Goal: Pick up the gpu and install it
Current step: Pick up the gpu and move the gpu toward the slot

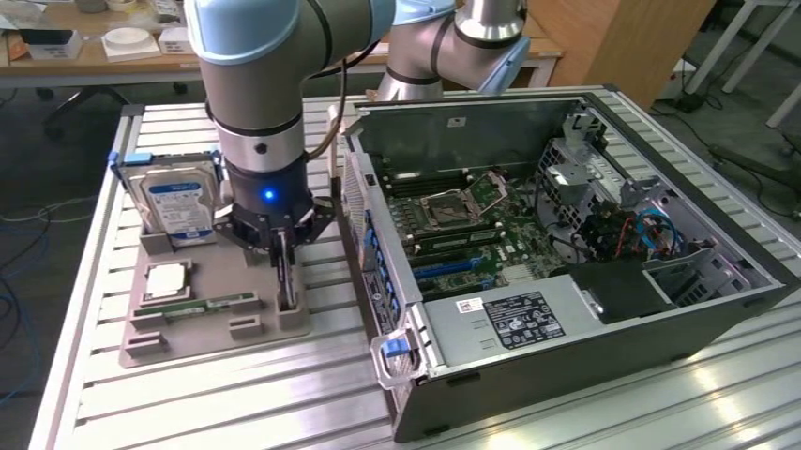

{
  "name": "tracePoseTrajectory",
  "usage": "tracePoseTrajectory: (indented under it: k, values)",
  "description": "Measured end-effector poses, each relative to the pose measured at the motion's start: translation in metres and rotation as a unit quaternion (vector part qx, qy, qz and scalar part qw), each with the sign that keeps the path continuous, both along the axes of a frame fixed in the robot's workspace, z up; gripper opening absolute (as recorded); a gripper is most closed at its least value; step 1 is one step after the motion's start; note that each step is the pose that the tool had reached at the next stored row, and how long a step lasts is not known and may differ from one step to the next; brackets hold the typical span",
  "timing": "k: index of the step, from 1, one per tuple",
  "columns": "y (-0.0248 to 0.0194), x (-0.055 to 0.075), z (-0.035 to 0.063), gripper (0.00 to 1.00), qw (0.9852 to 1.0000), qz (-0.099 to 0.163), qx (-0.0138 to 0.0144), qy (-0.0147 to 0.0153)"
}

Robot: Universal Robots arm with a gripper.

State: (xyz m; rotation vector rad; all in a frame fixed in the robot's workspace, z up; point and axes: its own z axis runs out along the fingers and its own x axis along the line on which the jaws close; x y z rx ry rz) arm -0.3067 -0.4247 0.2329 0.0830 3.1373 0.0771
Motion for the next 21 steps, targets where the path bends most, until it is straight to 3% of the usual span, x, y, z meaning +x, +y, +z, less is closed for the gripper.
tracePoseTrajectory:
  k: [11,14,17,21]
  values:
    - [0.0,0.0,0.0351,0.26,1.0,0.0,0.0017,-0.0021]
    - [0.0,0.0,0.0451,0.26,1.0,0.0,0.0017,-0.0036]
    - [0.0,0.0,0.0612,0.26,1.0,0.0,0.0017,-0.0066]
    - [0.0,0.0,0.0758,0.26,1.0,0.0,0.0017,-0.0074]
